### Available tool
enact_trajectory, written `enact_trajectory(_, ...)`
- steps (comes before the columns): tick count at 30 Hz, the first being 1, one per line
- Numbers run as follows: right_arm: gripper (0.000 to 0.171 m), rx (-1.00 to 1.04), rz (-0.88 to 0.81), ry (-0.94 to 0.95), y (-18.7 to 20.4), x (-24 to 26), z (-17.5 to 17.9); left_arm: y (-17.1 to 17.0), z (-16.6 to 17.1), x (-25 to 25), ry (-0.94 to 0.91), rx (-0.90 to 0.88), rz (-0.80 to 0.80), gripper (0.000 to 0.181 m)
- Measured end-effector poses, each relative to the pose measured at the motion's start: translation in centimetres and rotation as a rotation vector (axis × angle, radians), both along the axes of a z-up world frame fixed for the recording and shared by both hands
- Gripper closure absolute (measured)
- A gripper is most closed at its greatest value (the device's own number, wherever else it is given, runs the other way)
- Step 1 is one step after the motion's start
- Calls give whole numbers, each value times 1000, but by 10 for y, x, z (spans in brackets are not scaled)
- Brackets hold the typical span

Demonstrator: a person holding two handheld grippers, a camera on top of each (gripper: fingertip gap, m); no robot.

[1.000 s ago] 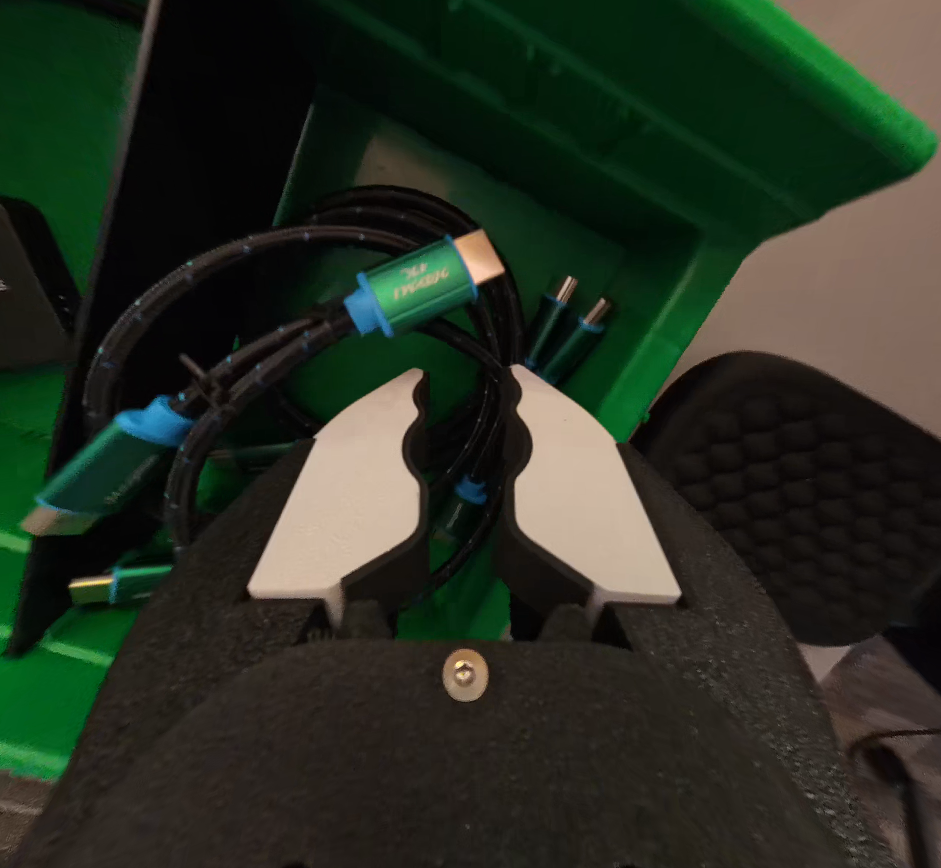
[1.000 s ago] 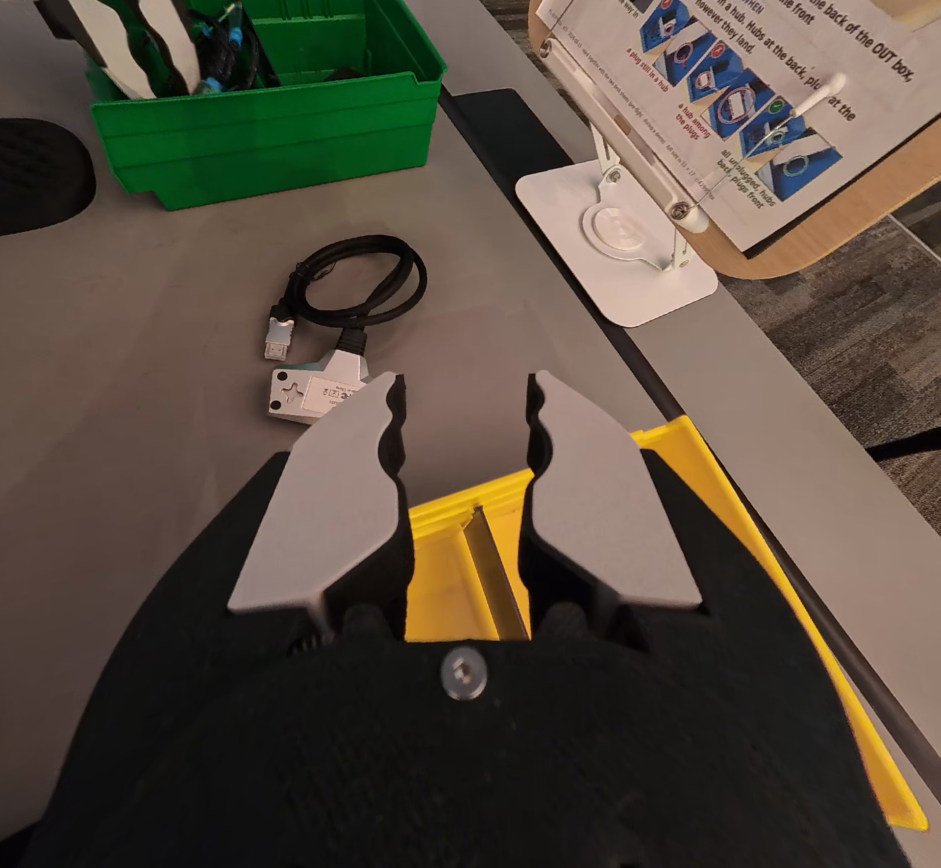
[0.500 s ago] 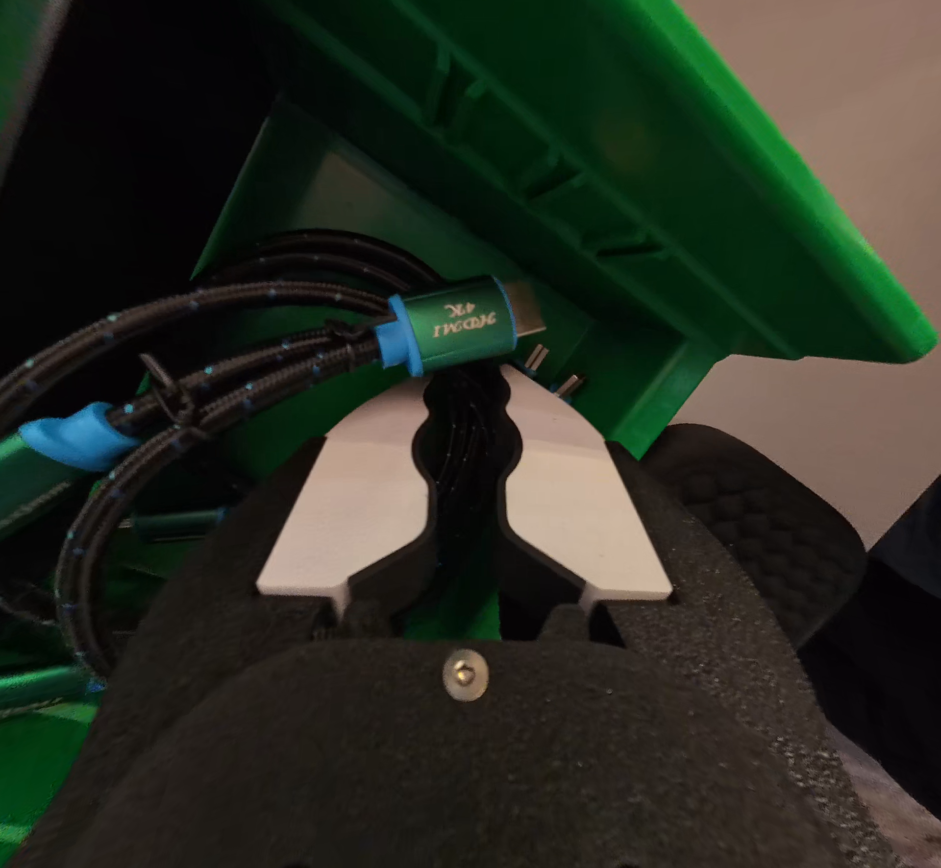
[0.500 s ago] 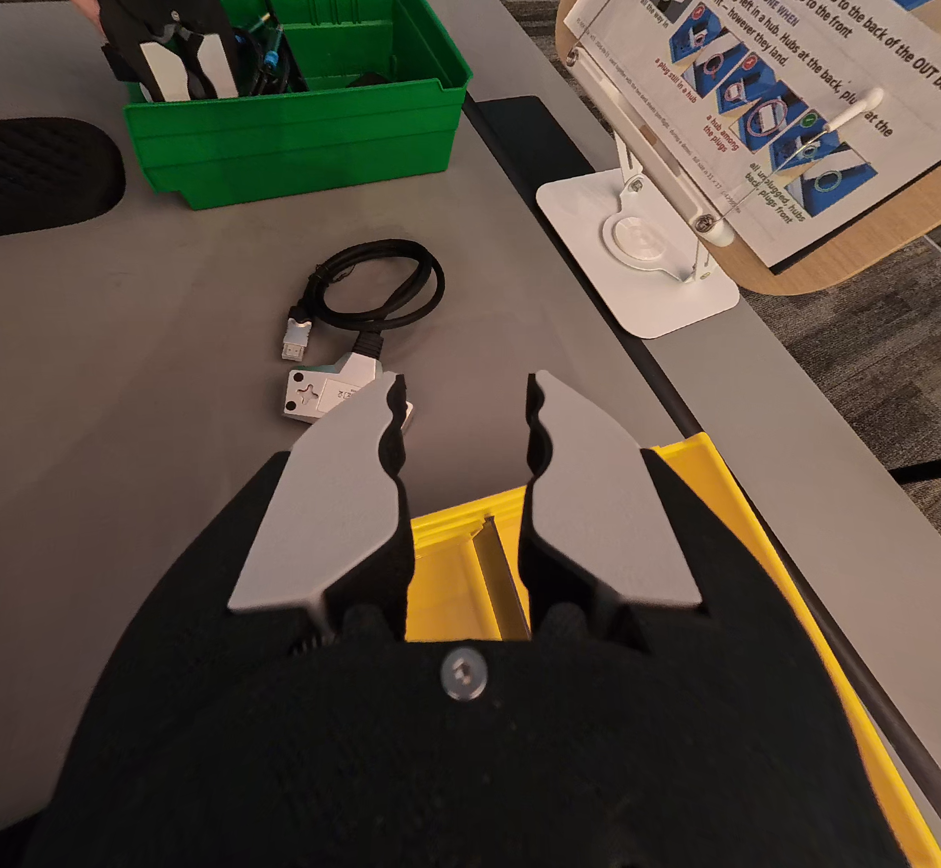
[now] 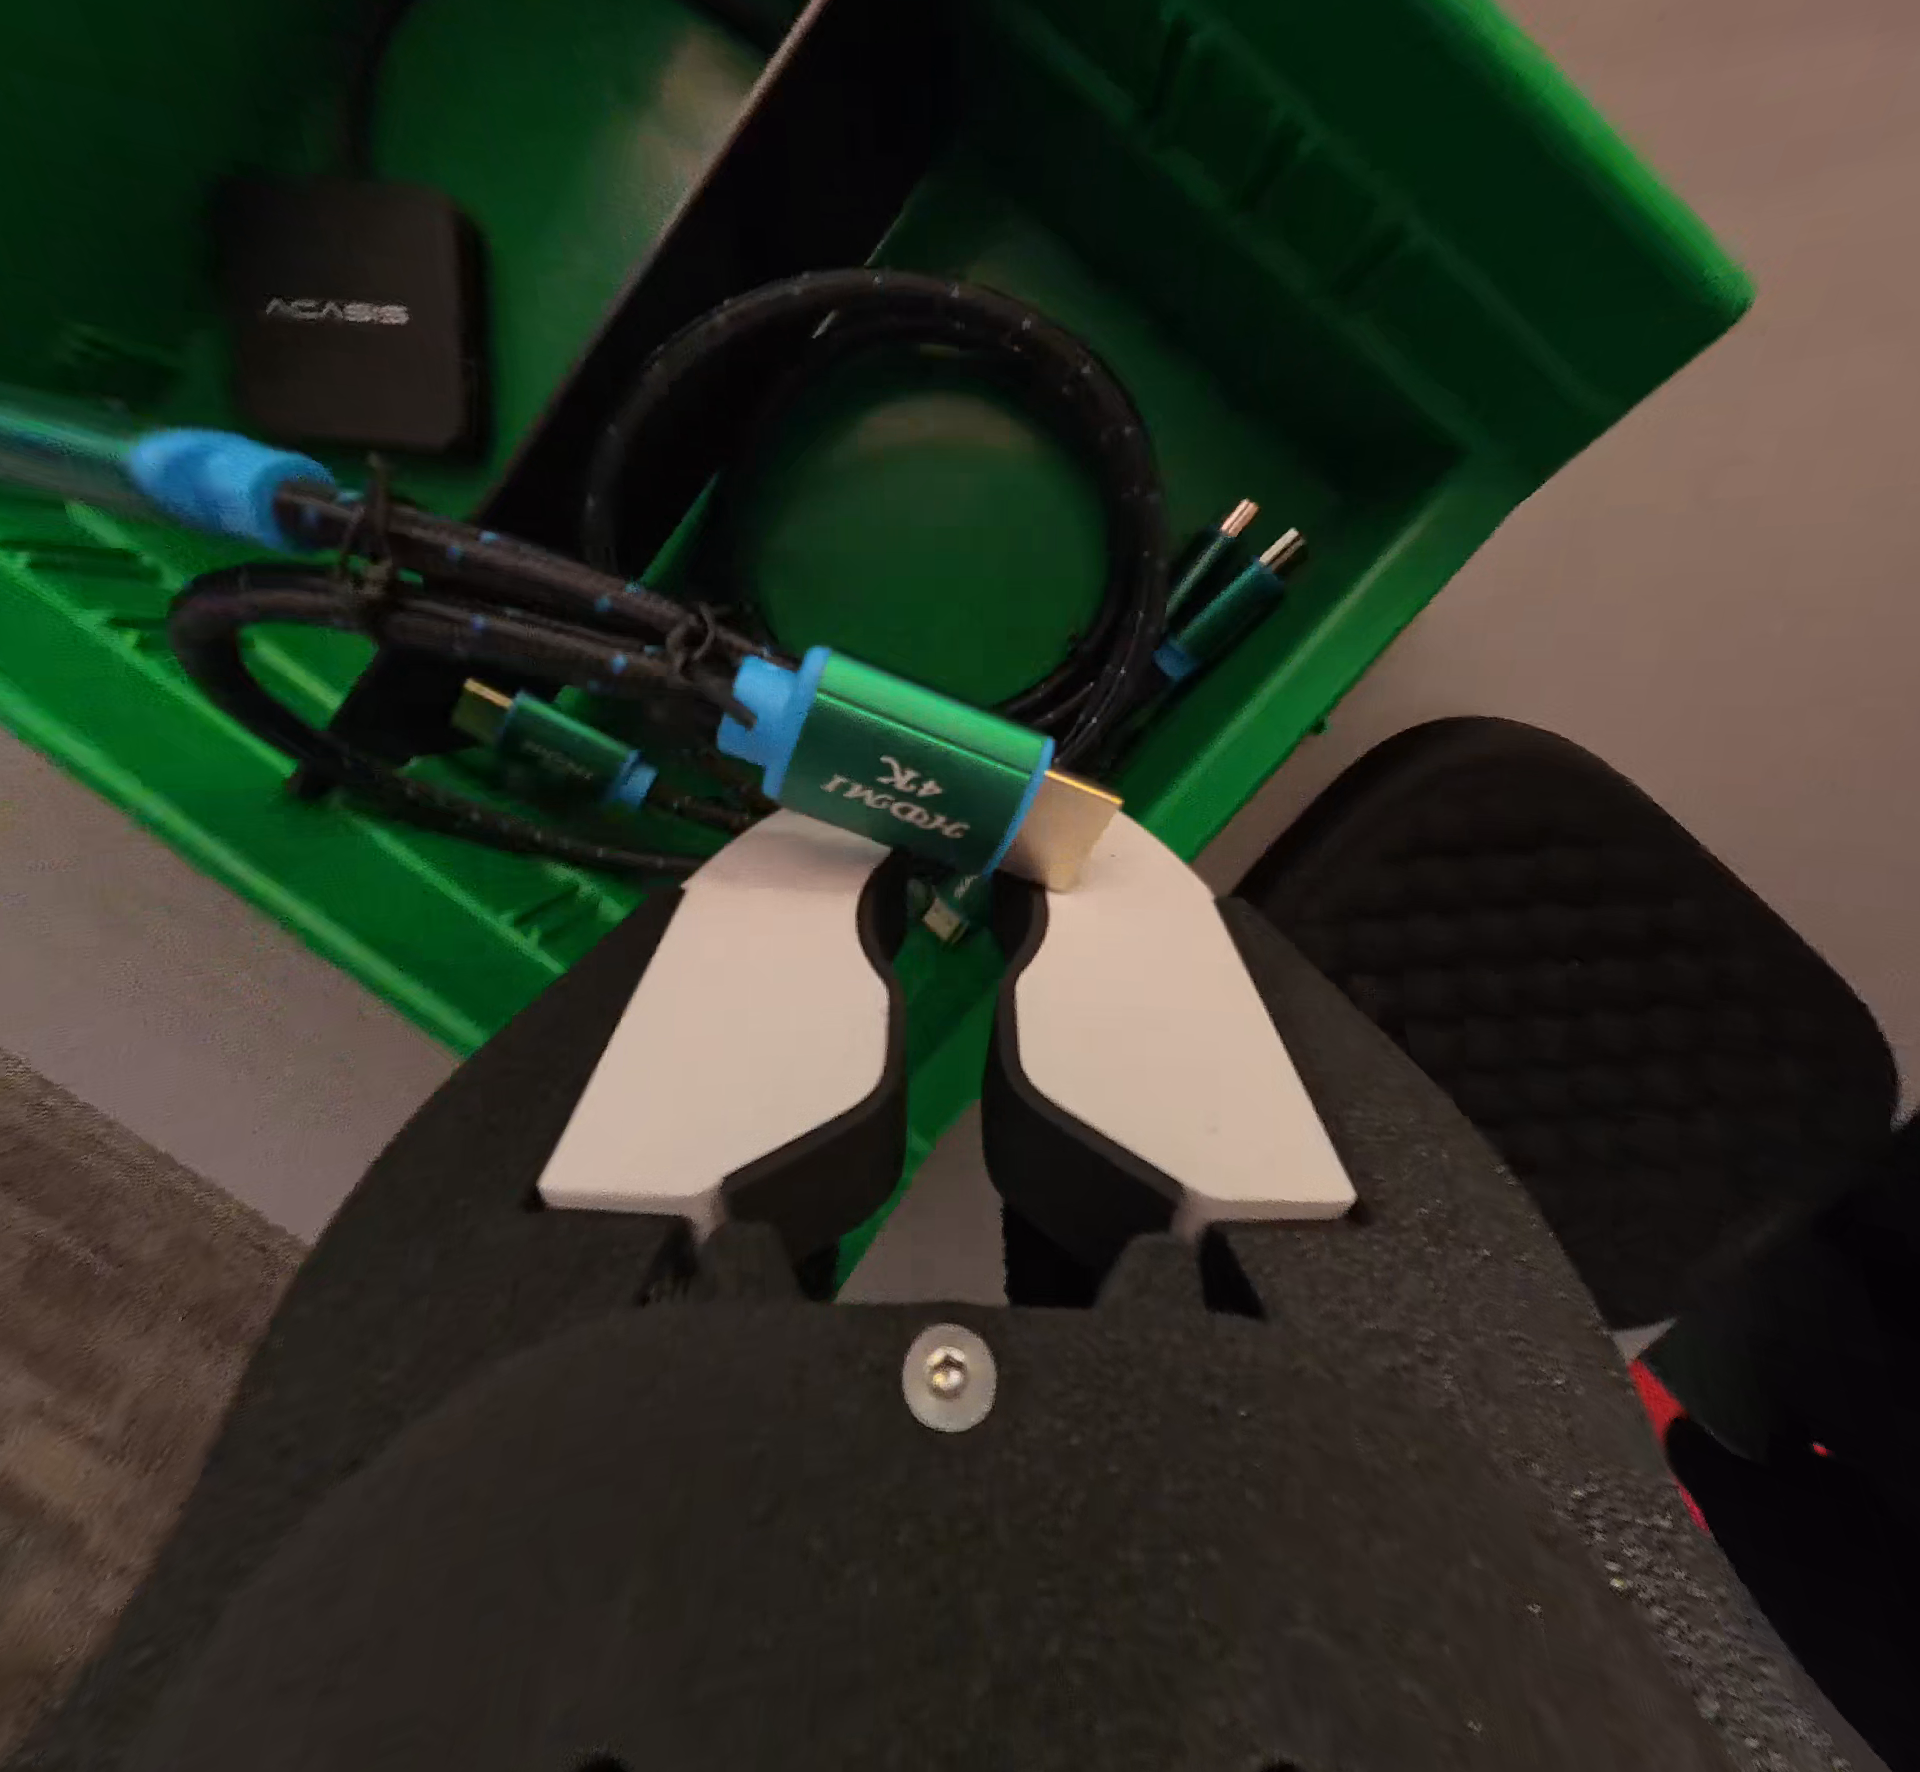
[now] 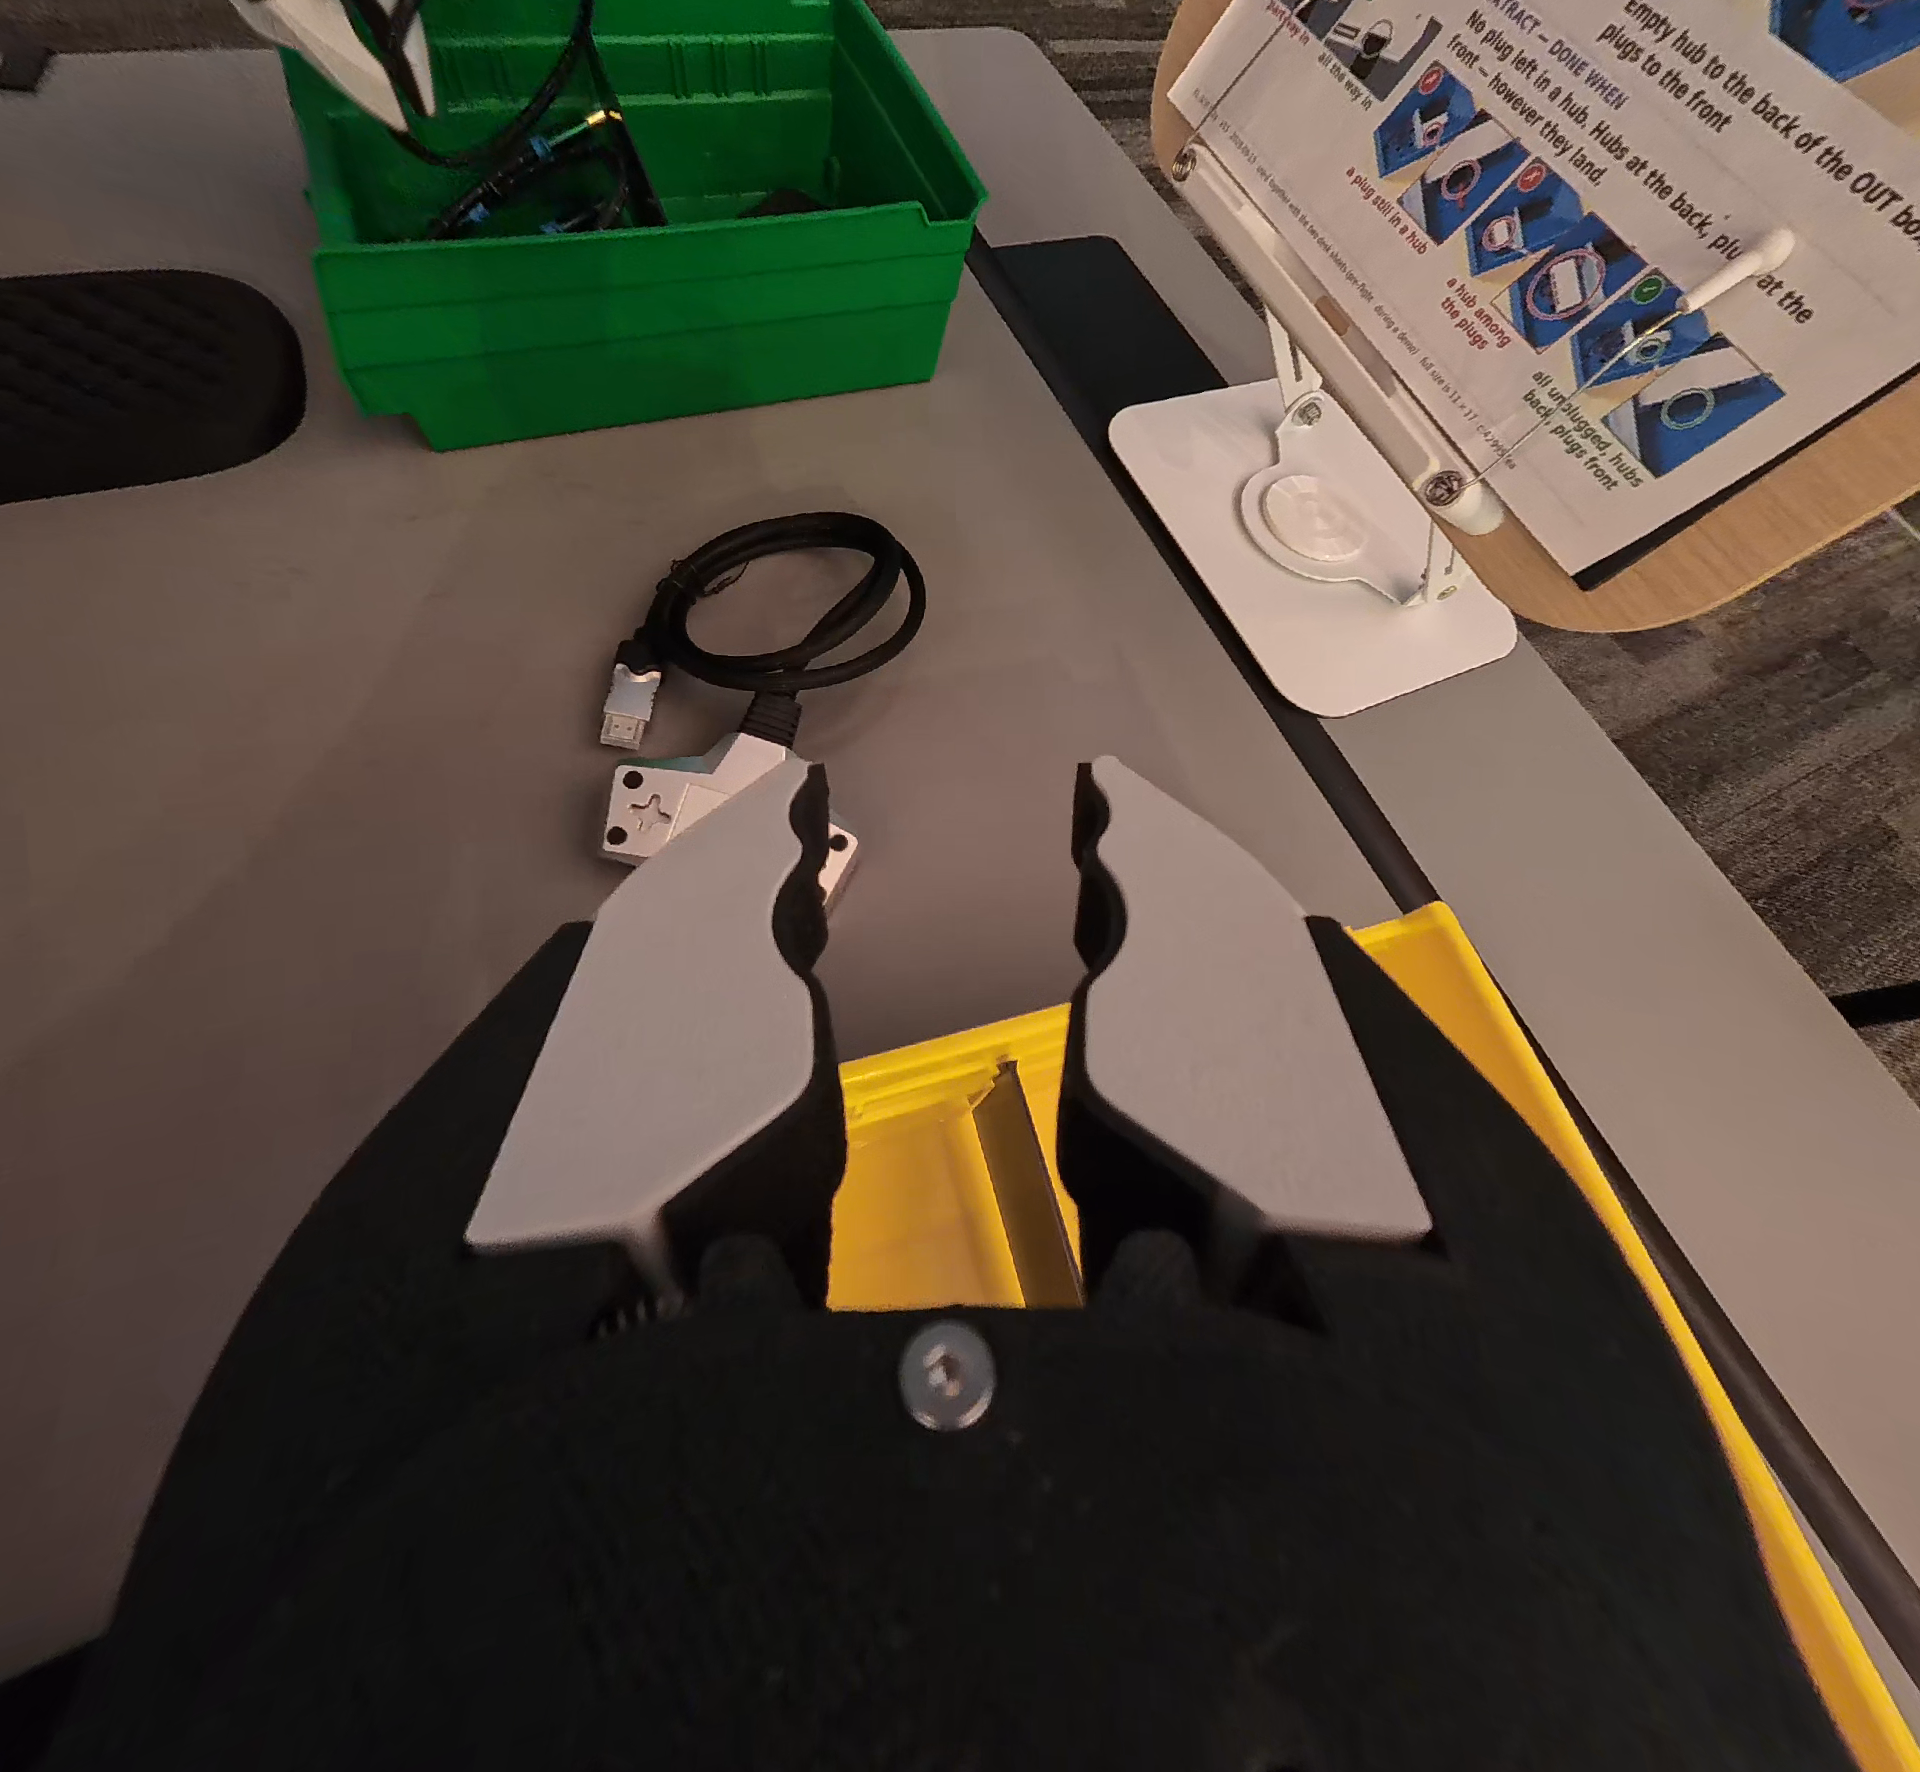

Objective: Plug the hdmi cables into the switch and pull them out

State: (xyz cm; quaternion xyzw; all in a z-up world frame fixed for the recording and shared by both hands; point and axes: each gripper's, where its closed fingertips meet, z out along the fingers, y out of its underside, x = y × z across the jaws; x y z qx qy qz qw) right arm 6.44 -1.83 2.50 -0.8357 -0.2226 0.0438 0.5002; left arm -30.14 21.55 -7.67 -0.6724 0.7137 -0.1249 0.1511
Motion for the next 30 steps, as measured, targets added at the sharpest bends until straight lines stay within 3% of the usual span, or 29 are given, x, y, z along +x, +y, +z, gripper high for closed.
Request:
enact_trajectory(6, 126, -7, 6, -4, 1, -3, -2, 9, 8, -16, 52, 134, -21, 173)
enact_trajectory(10, 126, -14, 13, -12, 1, -6, -3, 9, -17, -12, 174, 288, -107, 173)
enact_trajectory(14, 126, -15, 21, -11, 1, -7, -3, 10, -52, -9, 297, 294, -105, 172)
enact_trajectory(17, 126, -13, 23, -7, 0, -6, -3, 15, -62, -8, 329, 313, -110, 157)
enact_trajectory(22, 127, -4, 19, 2, -2, -1, 0, 15, -33, 4, 223, 294, -90, 151)
enact_trajectory(27, 127, -7, 15, 1, -2, 0, -1, 64, 5, 1, 240, 496, -1, 160)
enact_trajectory(30, 127, -13, 17, -5, -2, -1, -3, 76, 1, 4, 265, 498, 27, 162)
